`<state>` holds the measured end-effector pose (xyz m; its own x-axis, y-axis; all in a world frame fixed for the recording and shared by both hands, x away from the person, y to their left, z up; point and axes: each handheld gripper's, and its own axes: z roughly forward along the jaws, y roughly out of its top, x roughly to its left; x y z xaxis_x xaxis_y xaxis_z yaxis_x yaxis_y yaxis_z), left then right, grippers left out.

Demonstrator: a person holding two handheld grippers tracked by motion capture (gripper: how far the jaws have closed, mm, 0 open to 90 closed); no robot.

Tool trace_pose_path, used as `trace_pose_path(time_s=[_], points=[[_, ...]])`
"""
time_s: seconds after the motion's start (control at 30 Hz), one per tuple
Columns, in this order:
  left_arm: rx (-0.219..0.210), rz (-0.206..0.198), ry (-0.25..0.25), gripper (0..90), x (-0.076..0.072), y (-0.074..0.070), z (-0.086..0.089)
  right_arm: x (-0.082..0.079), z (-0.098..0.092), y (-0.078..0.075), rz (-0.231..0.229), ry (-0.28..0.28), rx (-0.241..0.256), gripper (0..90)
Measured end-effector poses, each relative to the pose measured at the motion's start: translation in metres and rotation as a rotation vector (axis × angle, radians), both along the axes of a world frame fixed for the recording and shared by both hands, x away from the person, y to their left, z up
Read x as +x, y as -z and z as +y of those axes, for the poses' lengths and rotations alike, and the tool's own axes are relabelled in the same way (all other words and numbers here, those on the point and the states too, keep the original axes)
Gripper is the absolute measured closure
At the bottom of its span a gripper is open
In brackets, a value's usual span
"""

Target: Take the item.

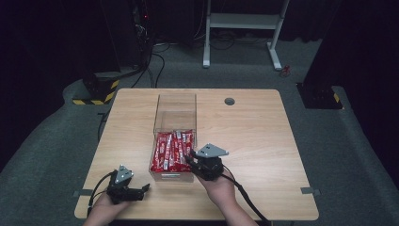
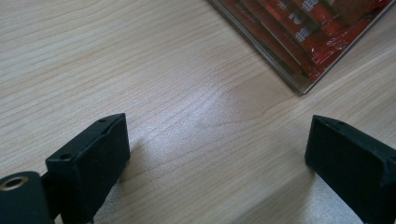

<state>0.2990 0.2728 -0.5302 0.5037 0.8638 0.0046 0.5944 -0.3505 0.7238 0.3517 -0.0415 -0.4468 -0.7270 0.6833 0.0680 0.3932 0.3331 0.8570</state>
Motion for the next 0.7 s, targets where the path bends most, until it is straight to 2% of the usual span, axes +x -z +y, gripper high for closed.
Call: trace_pose_path(time_s=[0.3,0.7], points=[[0.000,0.000,-0.001,6.9,0.0000,0.0000,0.0000,-0.0019,0.0031,0.0017,-0.022,0.009,-0.016,85.1],[0.000,0.000,0.000,6.9,0.0000,0.0000,0.0001,-0.0024,0.0006,0.0008,-0.032,0.005,-0.005,89.4]])
